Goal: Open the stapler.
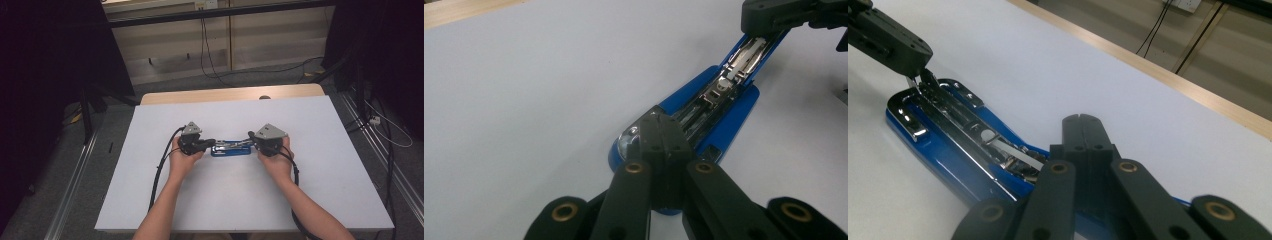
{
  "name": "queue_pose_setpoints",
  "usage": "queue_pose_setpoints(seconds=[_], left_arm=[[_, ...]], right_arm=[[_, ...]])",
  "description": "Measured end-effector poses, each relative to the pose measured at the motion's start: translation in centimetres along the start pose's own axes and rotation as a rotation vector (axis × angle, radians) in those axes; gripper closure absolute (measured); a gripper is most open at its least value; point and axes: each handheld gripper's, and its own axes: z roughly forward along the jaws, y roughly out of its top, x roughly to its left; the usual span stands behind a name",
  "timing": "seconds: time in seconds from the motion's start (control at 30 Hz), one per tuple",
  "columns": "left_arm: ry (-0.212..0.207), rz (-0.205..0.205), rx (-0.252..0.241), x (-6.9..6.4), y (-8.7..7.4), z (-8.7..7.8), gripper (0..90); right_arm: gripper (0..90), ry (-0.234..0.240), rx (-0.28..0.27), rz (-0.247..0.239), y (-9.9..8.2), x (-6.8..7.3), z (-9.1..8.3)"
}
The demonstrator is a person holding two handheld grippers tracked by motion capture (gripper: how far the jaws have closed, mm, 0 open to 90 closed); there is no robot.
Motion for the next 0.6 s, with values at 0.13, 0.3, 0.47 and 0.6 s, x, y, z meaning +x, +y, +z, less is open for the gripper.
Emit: queue_pose_setpoints(seconds=[0.13, 0.3, 0.47, 0.6], left_arm=[[0.000, 0.001, 0.000, 0.02, 0.00, -0.01, 90.0], [0.000, 0.001, 0.000, 0.01, 0.00, -0.01, 90.0], [0.003, 0.000, 0.000, -0.02, 0.00, -0.01, 90.0], [0.009, 0.003, 0.002, -0.10, 0.06, 0.01, 90.0]], right_arm=[[90.0, 0.008, 0.022, 0.002, -0.47, -0.18, 0.15], [90.0, 0.012, 0.018, 0.015, -0.77, -0.60, 0.14], [90.0, 0.021, 0.018, 0.020, -0.77, -0.72, 0.16], [90.0, 0.029, 0.019, 0.031, -0.81, -0.80, 0.14]])
